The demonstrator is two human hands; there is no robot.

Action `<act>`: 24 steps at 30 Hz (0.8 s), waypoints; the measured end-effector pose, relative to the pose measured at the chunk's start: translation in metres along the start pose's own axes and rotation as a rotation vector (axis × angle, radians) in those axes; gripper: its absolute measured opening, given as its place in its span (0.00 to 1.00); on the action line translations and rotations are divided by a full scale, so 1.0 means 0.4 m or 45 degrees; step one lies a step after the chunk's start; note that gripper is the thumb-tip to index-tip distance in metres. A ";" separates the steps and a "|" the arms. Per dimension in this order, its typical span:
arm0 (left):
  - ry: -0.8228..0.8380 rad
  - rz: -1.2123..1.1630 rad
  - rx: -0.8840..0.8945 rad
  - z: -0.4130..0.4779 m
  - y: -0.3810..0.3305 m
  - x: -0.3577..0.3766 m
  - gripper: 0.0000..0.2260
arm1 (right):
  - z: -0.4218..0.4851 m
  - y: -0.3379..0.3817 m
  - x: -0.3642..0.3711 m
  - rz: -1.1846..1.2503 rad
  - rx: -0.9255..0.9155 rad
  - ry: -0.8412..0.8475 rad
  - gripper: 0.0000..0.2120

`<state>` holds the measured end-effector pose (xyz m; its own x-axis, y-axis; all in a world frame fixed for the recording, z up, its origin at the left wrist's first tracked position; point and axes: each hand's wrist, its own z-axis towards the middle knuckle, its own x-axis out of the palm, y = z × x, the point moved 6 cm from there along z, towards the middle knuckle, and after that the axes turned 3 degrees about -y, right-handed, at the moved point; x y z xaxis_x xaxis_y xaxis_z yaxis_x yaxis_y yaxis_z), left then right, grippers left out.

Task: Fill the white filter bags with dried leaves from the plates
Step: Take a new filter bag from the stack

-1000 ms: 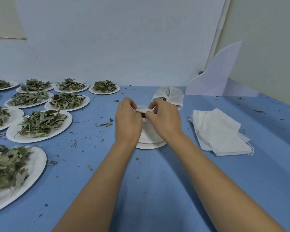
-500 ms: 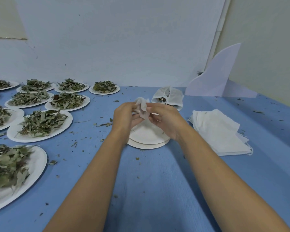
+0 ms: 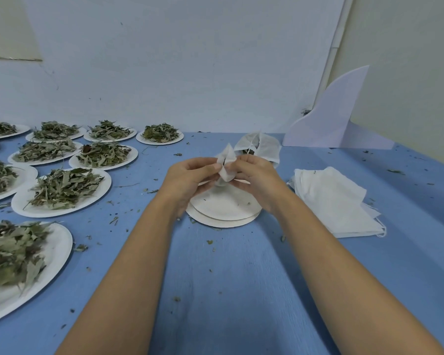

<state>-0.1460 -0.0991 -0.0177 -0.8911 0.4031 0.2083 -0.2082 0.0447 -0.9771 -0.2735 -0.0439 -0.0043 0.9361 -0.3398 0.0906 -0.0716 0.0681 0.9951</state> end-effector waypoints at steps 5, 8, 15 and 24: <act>-0.177 0.166 0.119 -0.009 -0.018 0.012 0.07 | -0.011 0.037 -0.022 -0.475 -0.355 -0.368 0.08; -0.462 0.670 0.444 -0.036 -0.061 0.033 0.09 | -0.040 0.061 -0.001 -0.809 -0.657 -0.555 0.07; -0.575 1.308 0.582 -0.056 -0.077 0.051 0.08 | -0.025 0.036 0.012 -1.236 -0.542 -0.474 0.15; -0.354 1.186 0.706 -0.038 -0.055 0.074 0.16 | -0.018 0.033 0.035 -1.069 -0.601 -0.316 0.18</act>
<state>-0.1616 -0.0742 0.0091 -0.8375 -0.1550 -0.5240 0.4984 -0.6097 -0.6163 -0.2589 -0.0409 0.0096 0.5179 -0.6320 -0.5766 0.7762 0.0637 0.6273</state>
